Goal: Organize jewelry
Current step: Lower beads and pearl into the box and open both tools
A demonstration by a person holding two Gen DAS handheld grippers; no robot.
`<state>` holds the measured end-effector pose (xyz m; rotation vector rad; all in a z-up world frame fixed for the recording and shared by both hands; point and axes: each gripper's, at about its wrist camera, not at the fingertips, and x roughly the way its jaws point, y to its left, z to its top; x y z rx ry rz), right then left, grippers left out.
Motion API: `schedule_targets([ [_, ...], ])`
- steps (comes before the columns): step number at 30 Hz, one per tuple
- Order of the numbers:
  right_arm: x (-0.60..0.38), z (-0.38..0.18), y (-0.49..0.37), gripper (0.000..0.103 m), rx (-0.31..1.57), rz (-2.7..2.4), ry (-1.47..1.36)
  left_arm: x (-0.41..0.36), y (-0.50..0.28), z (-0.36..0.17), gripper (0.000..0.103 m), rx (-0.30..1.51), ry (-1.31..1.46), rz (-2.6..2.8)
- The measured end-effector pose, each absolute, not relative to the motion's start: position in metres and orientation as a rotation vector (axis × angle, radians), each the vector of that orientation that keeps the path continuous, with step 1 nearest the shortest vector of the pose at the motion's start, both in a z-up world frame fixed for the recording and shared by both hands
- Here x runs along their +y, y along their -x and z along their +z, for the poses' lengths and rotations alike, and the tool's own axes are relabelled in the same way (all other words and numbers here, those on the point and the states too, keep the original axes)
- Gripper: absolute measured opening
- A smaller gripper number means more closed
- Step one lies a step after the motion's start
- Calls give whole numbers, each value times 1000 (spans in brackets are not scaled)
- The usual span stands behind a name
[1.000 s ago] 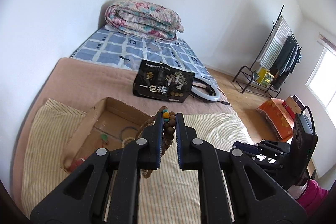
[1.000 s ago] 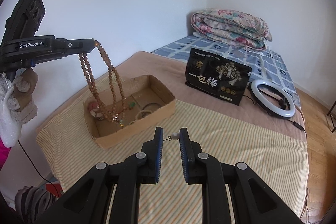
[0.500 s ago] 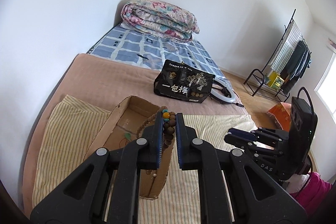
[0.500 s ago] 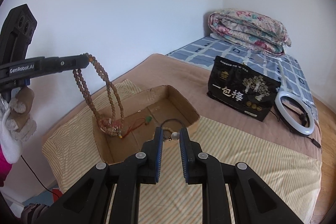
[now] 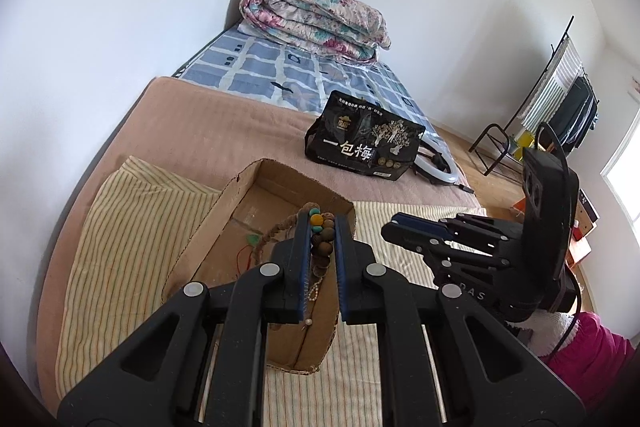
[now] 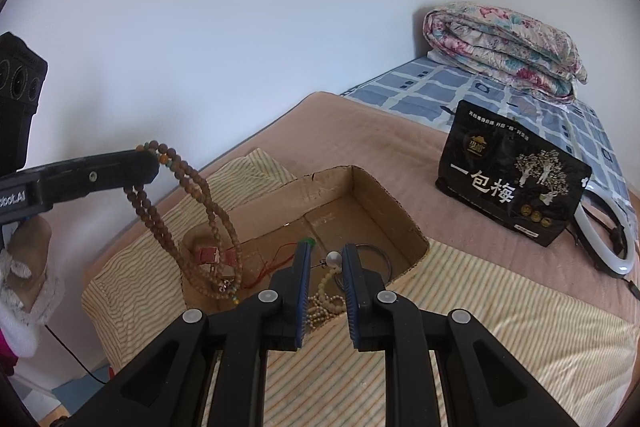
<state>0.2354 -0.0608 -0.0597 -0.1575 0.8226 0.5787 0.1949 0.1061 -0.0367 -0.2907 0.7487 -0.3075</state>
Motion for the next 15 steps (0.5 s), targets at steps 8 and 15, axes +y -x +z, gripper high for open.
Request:
schedule_targets([
  [8,-54,-79,-258,15,847,578,123,104,-207,-56,9,792,271,-287],
  [15,-51,-86,-270,29,850,564,129,103,-214,-67,9,816,241,-239],
])
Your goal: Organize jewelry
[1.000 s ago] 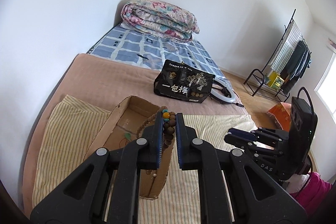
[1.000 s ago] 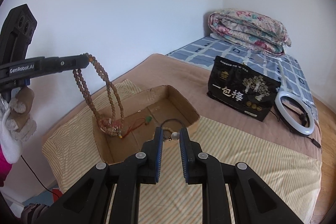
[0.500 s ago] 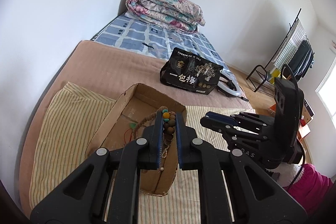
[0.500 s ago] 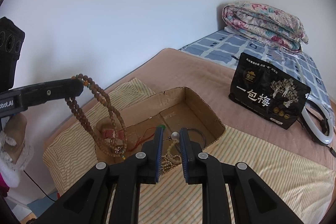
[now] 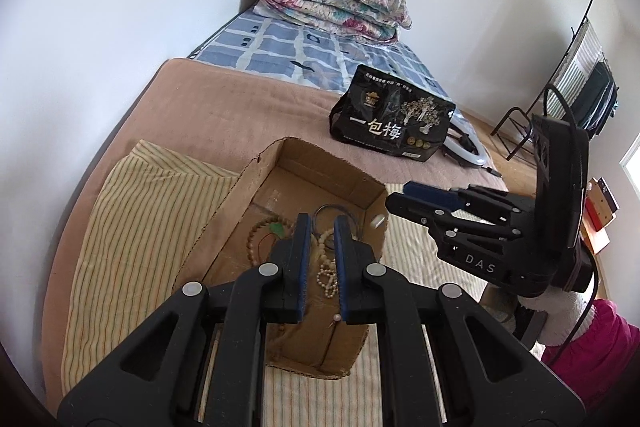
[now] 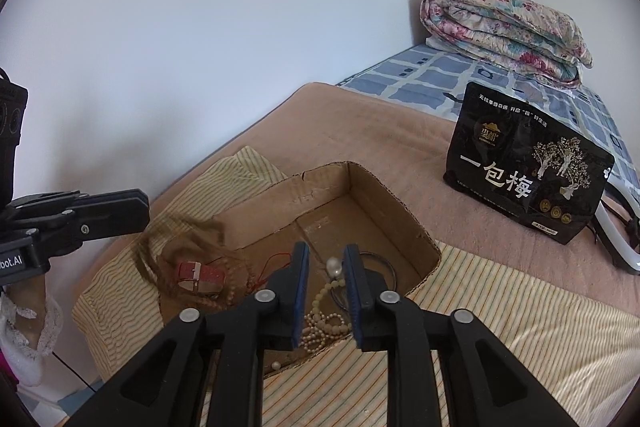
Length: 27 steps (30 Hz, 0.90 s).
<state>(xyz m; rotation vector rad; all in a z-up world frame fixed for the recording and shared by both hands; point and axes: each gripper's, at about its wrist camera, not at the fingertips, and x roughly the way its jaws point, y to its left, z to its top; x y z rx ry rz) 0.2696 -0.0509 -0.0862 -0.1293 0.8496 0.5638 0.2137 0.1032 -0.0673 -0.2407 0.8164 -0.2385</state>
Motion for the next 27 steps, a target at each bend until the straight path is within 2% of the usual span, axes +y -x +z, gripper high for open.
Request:
schedule_targets([
  [2,-51,-87,-272,52,838,540,132,104,-215,-70,11,823,233,-222],
  [3,-52,-87,-273,58,832,531,129,105,-215,-71,14,826,231,-213],
  [4,-53,-87,-273,70,827,525,125,106,-214,-72,24,825,234,-210],
  [5,-53,-87,-274,76,822,516,122,107,-213,-73,33,822,239,-208],
  [7,-54,-87,-274,79,812,506,119,108,-212,-74,36,819,236,-200],
  [10,-54,-87,-274,90,812,503,122,108,-211,-77,36,827,233,-196],
  [27,-73,-68,-248,93,781,471,103,96,-191,-61,36,796,172,-195],
])
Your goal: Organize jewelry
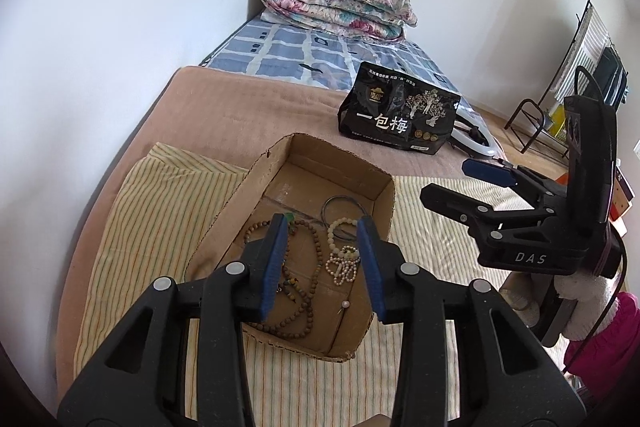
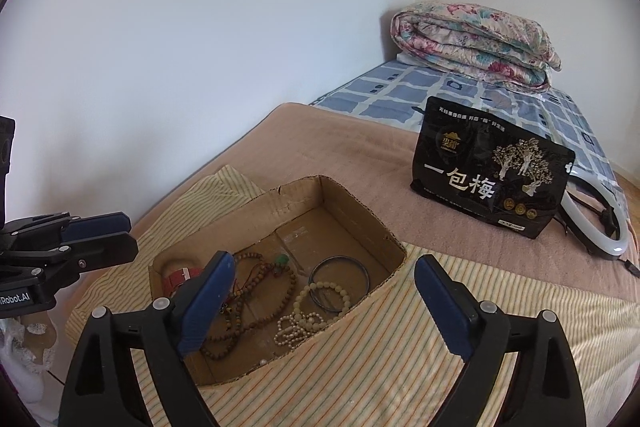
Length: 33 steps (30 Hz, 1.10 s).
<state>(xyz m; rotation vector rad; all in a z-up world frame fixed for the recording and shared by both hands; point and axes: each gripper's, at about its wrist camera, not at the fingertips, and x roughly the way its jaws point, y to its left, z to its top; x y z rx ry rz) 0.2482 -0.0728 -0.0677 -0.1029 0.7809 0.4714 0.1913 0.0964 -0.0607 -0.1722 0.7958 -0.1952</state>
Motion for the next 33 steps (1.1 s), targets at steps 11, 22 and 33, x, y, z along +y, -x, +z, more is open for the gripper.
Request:
schedule_targets([
  [11,-90,-44,-217,95,743,455,95,79,-157,-41,60,721,102,-184],
  [22,-109,-24,-182,100,706,429,103,69,-125,-27,72,680,58,-154],
  [33,-124,-11,-147,103,676,403,109,58,-93,-10,84,631,6,-106],
])
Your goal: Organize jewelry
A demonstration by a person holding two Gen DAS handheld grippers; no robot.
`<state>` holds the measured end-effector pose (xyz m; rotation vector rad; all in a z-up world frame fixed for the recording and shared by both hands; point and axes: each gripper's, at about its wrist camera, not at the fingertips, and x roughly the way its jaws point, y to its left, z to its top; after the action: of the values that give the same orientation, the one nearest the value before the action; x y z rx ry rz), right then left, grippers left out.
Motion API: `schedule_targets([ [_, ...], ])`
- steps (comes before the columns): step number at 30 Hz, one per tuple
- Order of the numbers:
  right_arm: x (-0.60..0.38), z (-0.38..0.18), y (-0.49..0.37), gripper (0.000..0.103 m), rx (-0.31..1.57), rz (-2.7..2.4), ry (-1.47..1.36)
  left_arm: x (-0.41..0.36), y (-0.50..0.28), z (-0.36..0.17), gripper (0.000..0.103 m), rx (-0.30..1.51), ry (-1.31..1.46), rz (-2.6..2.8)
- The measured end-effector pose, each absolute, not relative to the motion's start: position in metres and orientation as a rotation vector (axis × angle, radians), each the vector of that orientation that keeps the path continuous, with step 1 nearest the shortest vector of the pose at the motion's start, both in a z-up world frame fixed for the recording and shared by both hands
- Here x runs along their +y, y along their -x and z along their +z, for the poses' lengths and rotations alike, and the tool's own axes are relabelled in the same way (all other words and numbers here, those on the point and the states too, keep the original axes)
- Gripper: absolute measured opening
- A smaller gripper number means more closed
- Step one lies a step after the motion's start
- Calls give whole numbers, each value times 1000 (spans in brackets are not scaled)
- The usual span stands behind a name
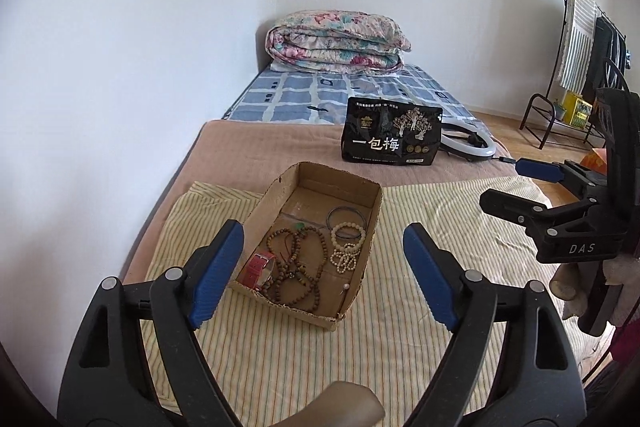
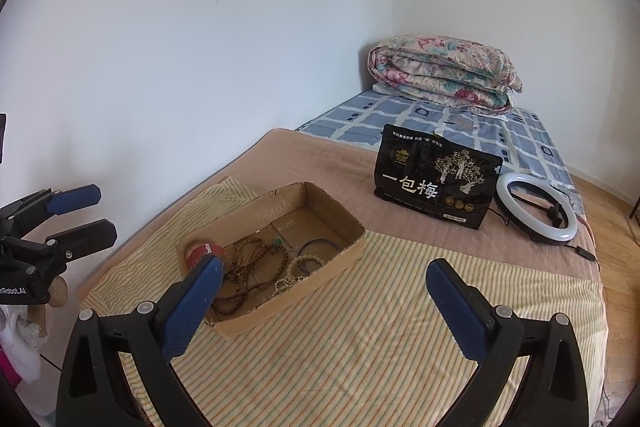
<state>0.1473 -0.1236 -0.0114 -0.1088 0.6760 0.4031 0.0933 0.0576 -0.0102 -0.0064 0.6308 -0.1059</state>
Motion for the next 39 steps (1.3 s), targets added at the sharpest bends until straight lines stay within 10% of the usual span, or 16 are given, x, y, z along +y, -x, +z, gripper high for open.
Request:
schedule_targets([
  [14,-138,-12,-126,103,665,364,98,49,-67,-5,103,611,-41,-8],
  [39,-143,-23,-121,103,668,330,151,51,-60,-11,103,622,-30,-3],
])
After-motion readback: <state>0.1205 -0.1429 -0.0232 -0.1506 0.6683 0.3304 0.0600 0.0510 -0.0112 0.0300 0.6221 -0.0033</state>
